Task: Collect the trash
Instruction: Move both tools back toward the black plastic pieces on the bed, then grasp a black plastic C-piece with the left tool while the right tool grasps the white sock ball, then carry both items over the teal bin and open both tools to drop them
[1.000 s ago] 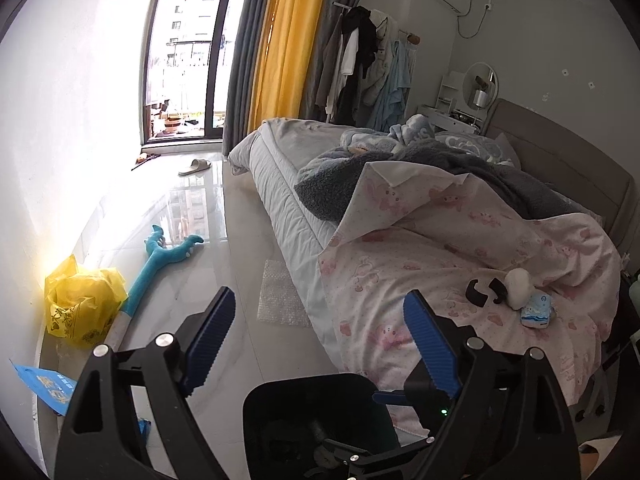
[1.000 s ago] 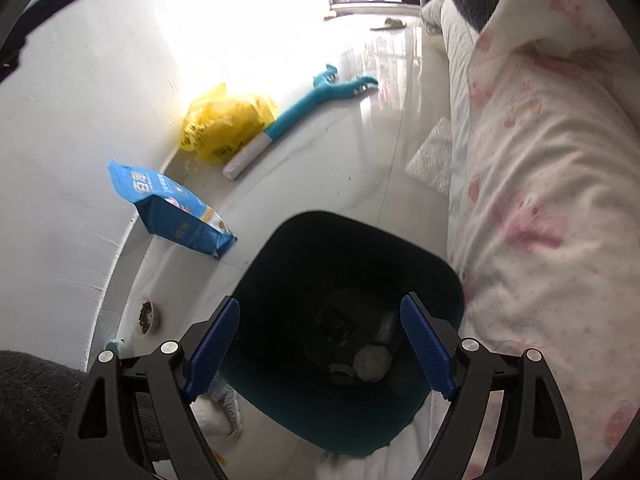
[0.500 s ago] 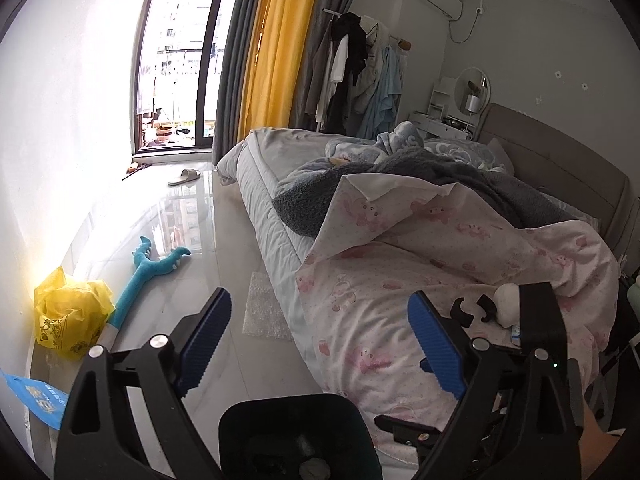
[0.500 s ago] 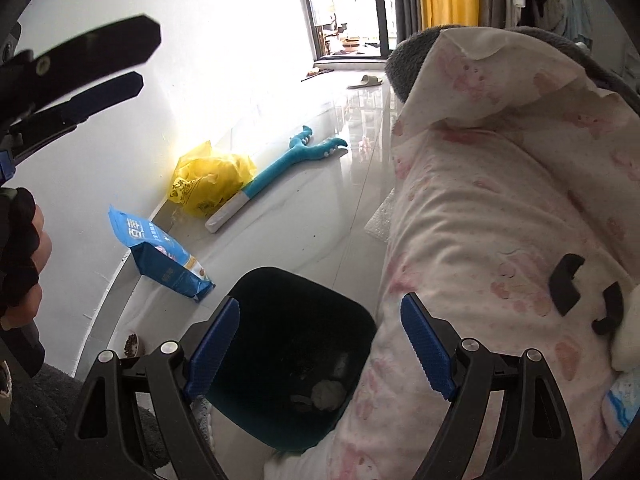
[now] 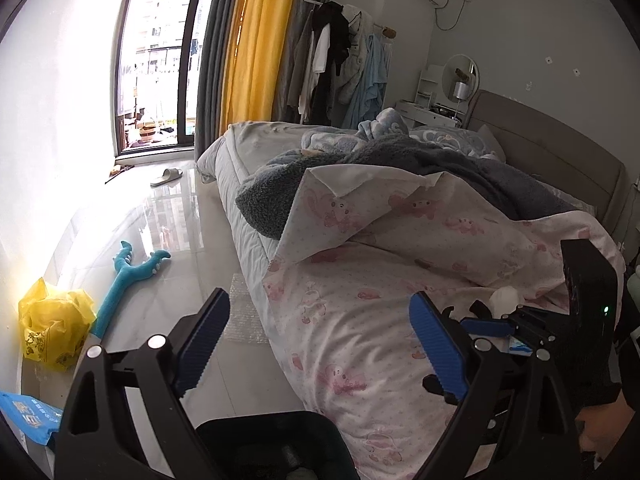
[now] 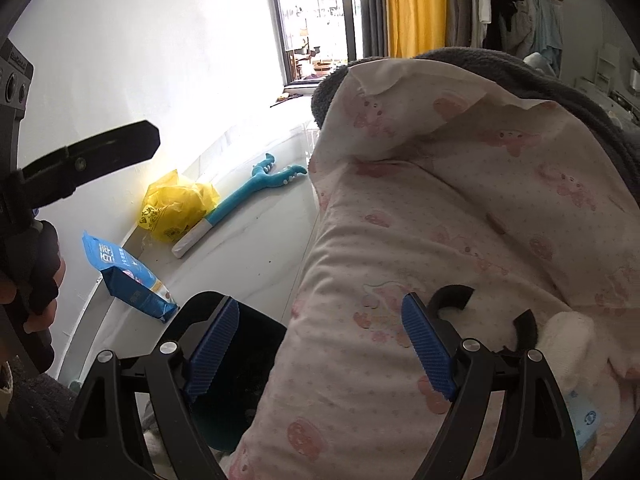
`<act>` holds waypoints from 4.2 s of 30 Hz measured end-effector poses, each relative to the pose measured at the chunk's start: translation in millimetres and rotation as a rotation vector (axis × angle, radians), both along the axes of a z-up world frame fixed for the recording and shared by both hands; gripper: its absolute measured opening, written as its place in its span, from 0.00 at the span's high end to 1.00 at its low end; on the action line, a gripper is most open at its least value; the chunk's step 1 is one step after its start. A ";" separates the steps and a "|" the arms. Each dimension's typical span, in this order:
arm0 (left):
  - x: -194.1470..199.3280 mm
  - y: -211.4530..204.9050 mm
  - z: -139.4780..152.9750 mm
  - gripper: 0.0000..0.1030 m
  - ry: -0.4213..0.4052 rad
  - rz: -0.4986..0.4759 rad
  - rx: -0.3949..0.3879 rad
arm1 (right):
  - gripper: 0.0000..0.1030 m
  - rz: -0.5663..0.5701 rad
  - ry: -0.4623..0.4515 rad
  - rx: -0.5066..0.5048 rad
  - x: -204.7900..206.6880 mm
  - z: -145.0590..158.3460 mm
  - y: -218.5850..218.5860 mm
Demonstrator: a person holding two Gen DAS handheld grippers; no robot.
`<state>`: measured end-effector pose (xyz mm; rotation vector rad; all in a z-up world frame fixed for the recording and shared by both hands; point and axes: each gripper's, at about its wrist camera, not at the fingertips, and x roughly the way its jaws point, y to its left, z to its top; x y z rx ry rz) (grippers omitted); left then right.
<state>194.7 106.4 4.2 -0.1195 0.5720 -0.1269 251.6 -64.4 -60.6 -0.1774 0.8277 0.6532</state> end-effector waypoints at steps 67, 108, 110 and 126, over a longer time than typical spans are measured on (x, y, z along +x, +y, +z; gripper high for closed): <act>92.6 -162.1 -104.8 0.56 0.185 -0.218 0.004 | 0.51 -0.209 0.040 0.257 44.0 9.8 -194.6; 33.6 -42.6 -121.2 0.76 0.342 -0.128 0.128 | 0.51 -0.029 0.034 0.263 22.2 33.4 -41.3; 30.1 -30.3 -127.8 0.76 0.366 -0.111 0.141 | 0.51 -0.014 0.044 0.257 20.7 30.7 -26.8; -2.2 35.8 -207.9 0.76 0.610 -0.080 0.122 | 0.51 0.077 0.107 0.196 11.5 3.3 61.7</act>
